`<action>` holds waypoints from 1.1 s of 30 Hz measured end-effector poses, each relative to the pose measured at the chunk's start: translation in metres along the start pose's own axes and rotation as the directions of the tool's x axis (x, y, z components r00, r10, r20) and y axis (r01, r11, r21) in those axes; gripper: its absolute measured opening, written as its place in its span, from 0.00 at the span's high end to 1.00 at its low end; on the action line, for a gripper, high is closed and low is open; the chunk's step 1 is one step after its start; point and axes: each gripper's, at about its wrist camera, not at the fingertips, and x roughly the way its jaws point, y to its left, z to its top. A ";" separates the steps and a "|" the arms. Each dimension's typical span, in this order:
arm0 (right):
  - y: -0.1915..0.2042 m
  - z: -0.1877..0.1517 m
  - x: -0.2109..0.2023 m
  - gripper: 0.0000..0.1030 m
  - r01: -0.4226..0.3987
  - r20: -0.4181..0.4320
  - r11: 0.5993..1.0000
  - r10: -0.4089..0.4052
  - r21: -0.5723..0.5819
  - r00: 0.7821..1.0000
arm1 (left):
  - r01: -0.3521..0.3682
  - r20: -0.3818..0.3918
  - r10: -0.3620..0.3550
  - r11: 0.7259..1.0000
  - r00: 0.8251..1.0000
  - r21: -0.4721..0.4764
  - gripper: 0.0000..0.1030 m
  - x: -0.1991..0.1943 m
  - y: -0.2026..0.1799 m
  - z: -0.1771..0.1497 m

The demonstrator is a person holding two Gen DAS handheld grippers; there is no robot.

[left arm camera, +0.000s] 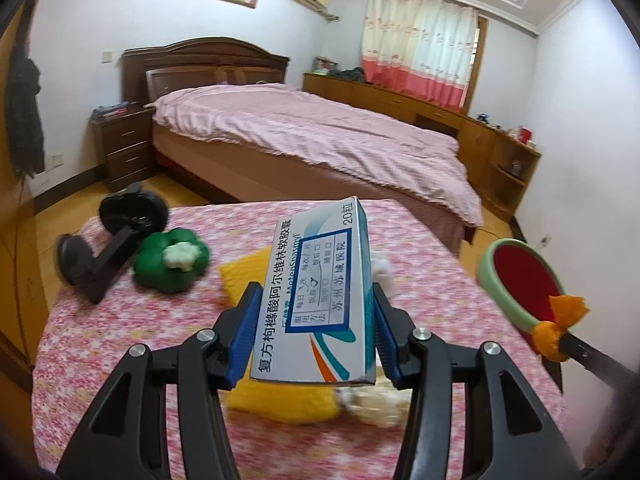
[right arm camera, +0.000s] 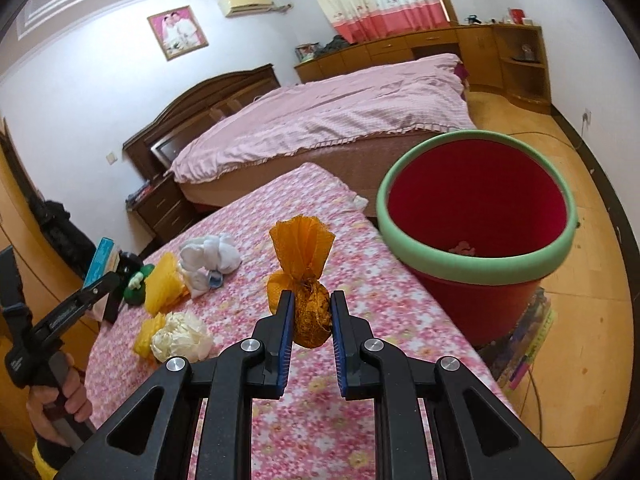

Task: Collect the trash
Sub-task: 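Carry the medicine box and candy to the red bucket and release both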

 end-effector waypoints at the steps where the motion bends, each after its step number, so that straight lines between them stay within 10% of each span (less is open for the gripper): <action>1: -0.004 0.001 -0.003 0.83 -0.002 0.006 1.000 0.002 0.011 1.000 | 0.015 0.006 -0.015 1.000 1.000 0.004 0.49 -0.002 -0.006 0.000; 33: -0.145 0.021 -0.039 0.83 0.044 0.157 0.945 -0.099 0.323 0.983 | 0.330 -0.254 -0.289 0.934 0.923 0.138 0.49 0.089 -0.224 -0.009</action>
